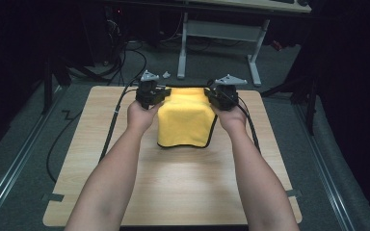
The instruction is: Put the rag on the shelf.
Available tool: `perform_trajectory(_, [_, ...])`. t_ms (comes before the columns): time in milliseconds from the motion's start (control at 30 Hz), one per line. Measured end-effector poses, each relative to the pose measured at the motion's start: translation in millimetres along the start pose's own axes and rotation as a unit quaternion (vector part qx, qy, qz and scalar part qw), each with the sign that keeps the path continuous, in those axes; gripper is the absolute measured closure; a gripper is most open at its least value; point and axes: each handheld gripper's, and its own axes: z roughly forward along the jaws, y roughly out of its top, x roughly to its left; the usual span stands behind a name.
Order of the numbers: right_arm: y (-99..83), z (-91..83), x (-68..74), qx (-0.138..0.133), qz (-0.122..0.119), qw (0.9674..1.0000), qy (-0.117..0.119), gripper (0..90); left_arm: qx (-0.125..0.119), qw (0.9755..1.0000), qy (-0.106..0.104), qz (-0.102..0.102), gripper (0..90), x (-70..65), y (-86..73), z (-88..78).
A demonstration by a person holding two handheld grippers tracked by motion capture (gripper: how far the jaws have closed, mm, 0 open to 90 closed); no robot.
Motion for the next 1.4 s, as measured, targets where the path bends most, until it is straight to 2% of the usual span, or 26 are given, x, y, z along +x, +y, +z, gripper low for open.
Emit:
perform_trajectory(367, [-23.5,7.4,-6.9,0.023,0.029,0.999,0.026,78.8,0.019,0.9989,-0.025,-0.033,83.8,3.8,-20.6,7.5])
perform_trajectory(467, [-30.8,9.4,-7.8,0.029,0.045,0.9981,0.031,78.7,0.023,0.9982,-0.032,-0.046,83.6,6.3,-25.4,8.3])
perform_trajectory(633, [-37.6,14.8,-9.2,0.042,0.058,0.9965,0.042,78.5,0.035,0.9967,-0.038,-0.063,82.4,11.0,-35.9,10.7])
perform_trajectory(867, [-45.7,19.6,-9.8,0.05,0.073,0.9951,0.044,77.8,0.045,0.9965,-0.036,-0.061,82.3,10.9,-39.5,11.3])
perform_trajectory(967, [-44.0,18.2,-9.9,0.052,0.07,0.9959,0.026,70.5,0.046,0.9964,-0.034,-0.063,81.9,11.1,-38.2,9.1])
perform_trajectory(1100, [-37.7,10.7,-18.4,0.038,0.074,0.9964,0.016,60.0,0.038,0.9972,-0.033,-0.055,80.3,8.5,-34.7,3.9])
perform_trajectory(1267, [-27.9,-0.5,-21.1,0.019,0.07,0.9974,0.003,58.4,0.042,0.9976,-0.024,-0.051,81.1,6.9,-33.1,0.6])
perform_trajectory(1400, [-23.3,-7.4,-23.4,0.013,0.068,0.9976,-0.003,58.3,0.043,0.9979,-0.017,-0.046,77.0,5.7,-32.5,-2.1])
